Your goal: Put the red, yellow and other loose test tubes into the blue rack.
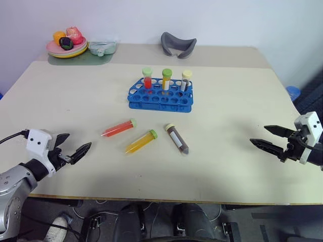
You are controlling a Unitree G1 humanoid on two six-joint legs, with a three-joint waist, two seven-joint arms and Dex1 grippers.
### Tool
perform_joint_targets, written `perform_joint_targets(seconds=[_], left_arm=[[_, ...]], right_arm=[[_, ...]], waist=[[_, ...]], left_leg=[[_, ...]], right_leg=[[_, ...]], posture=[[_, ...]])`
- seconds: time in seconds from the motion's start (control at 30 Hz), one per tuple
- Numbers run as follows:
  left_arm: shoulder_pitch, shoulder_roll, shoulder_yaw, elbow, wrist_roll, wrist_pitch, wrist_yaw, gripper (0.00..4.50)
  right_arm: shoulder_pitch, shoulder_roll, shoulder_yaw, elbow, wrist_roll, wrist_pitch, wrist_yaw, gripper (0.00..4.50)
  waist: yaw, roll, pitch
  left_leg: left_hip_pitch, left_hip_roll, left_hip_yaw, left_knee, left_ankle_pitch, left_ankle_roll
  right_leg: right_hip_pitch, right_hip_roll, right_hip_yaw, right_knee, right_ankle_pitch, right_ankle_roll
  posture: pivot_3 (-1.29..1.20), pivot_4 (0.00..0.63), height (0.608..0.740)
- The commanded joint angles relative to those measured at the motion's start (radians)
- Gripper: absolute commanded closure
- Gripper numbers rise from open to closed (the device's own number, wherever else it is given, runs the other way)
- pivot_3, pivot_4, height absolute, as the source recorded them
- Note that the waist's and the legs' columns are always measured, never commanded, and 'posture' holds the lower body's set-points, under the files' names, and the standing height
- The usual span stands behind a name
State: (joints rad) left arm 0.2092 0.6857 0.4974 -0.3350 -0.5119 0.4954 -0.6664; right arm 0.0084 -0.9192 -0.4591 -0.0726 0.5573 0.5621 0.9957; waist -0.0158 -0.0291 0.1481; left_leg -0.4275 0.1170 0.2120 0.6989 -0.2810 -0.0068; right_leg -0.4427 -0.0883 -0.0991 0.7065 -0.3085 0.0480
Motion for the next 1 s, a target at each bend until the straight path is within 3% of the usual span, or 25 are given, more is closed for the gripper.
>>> perform_joint_targets(seconds=[0.03, 0.6, 1.0], left_arm=[[-0.018, 0.001, 0.001, -0.035, -0.008, -0.004, 0.007, 0.02], [-0.068, -0.04, -0.034, -0.023, 0.0, -0.002, 0.048, 0.02], [-0.211, -0.057, -0.135, 0.066, 0.005, -0.04, 0.002, 0.02]], right_arm=[[-0.032, 0.015, 0.009, -0.026, 0.015, -0.002, -0.01, 0.12], [-0.066, 0.033, 0.019, -0.017, 0.002, 0.006, -0.099, 0.12], [-0.073, 0.102, -0.023, -0.149, 0.019, 0.064, -0.311, 0.12]], waist=[[0.001, 0.0, 0.0], [0.004, 0.0, 0.0], [0.001, 0.001, 0.0]], left_leg=[[0.0, 0.0, 0.0, 0.0, 0.0, 0.0], [0.0, 0.0, 0.0, 0.0, 0.0, -0.001], [0.0, -0.001, 0.0, 0.0, 0.003, -0.006]], right_leg=[[0.0, 0.0, 0.0, 0.0, 0.0, 0.0], [0.001, 0.0, 0.0, -0.001, 0.0, 0.0], [0.001, 0.0, 0.0, 0.0, 0.0, 0.0]], posture=[[0.0, 0.15, 0.689], [0.0, 0.15, 0.689], [0.0, 0.15, 0.689]])
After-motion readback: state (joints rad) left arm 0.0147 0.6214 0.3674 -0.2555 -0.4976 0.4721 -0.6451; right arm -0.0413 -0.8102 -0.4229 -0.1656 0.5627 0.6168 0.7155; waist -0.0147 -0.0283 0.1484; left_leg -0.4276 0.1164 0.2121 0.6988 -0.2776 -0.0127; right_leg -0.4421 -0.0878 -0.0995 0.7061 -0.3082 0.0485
